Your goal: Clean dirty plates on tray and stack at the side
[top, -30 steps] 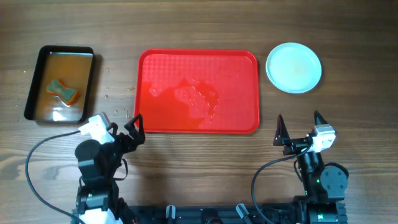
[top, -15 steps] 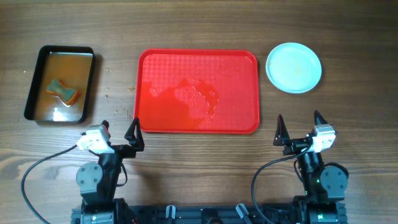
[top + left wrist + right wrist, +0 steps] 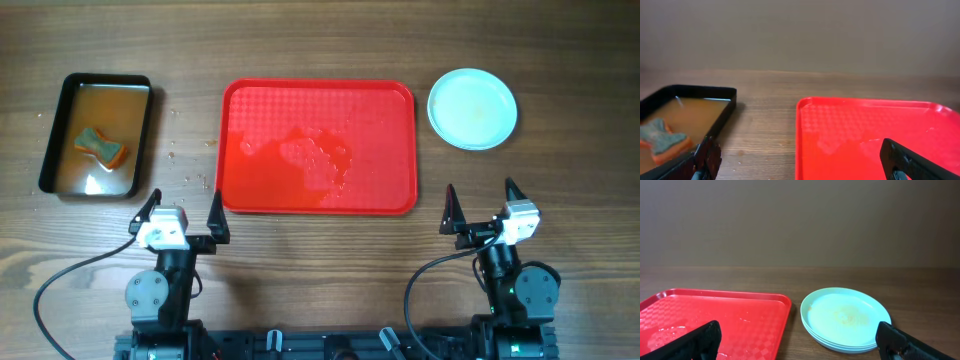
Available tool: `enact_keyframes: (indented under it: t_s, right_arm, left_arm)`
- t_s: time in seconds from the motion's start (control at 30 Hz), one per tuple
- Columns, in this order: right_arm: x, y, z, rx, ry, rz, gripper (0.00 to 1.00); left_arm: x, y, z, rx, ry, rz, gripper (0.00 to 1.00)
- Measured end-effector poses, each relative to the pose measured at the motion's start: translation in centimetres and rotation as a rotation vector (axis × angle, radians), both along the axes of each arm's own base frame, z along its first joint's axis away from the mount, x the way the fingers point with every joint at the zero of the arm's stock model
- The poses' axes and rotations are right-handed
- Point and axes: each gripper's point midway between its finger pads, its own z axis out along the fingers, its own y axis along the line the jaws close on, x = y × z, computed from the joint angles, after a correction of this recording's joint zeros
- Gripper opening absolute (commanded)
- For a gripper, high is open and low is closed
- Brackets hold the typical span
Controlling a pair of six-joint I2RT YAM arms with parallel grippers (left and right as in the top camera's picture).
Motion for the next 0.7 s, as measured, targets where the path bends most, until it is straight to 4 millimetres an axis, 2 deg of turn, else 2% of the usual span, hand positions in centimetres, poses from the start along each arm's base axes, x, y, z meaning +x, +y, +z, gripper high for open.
enact_keyframes:
  t_s: [0.33, 0.7]
  right_arm:
    - [0.0, 0.0, 0.0, 0.000, 0.000, 0.000, 1.00]
    - [0.0, 0.0, 0.0, 0.000, 0.000, 0.000, 1.00]
  left_arm:
    - [0.0, 1.1, -0.1, 0.041, 0.004, 0.058, 1.00]
    - [0.0, 1.2, -0.1, 0.042, 0.004, 0.069, 1.00]
